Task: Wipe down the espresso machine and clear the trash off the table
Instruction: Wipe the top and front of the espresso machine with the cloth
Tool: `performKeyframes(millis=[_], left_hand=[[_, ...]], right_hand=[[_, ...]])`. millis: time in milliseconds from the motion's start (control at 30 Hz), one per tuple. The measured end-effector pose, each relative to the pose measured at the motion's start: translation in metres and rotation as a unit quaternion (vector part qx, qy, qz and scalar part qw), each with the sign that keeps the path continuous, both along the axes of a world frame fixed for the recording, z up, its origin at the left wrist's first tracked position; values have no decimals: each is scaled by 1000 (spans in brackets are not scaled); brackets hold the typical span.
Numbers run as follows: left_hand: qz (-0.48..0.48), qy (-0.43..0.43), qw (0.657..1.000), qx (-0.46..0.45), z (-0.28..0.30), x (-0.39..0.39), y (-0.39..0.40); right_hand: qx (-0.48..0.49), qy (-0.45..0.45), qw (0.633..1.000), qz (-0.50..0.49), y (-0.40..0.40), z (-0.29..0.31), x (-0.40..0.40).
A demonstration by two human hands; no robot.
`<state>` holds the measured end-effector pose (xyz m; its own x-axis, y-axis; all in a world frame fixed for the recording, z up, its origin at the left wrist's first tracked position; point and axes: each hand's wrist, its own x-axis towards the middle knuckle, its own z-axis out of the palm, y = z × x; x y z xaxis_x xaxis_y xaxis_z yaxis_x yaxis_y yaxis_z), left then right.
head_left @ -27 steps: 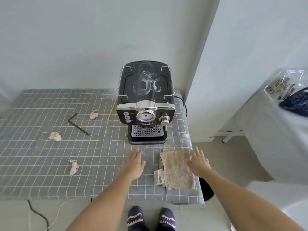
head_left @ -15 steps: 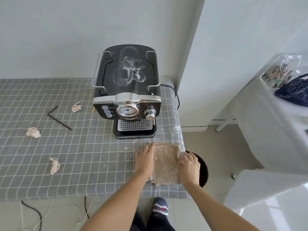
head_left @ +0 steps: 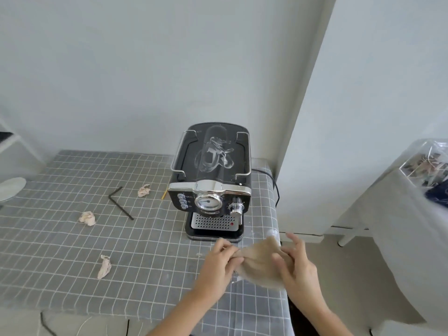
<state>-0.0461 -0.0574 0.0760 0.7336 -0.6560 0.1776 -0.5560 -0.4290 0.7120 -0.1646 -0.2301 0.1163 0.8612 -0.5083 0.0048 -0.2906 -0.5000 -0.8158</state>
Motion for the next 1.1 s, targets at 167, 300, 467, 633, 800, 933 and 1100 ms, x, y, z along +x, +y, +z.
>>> performKeyframes(millis=[167, 300, 467, 633, 800, 933, 1100], left_hand=[[-6, -71, 997, -10, 91, 28, 20], [22, -2, 990, -137, 146, 62, 31], [109, -15, 972, -209, 176, 126, 34], [212, 38, 962, -171, 151, 207, 24], [183, 134, 969, -99, 122, 237, 2], [163, 172, 969, -69, 119, 237, -4], [162, 187, 968, -47, 116, 237, -2]], right_hand=[[-100, 40, 980, 168, -7, 84, 34], [-146, -86, 978, 119, 4, 142, 77], [-191, -119, 970, 91, 17, 204, 155], [-183, -31, 982, 16, 17, 214, 246], [-197, 200, 960, -17, 46, 141, 285], [-208, 188, 957, -68, 66, 115, 298], [-302, 201, 932, -27, 59, 112, 330]])
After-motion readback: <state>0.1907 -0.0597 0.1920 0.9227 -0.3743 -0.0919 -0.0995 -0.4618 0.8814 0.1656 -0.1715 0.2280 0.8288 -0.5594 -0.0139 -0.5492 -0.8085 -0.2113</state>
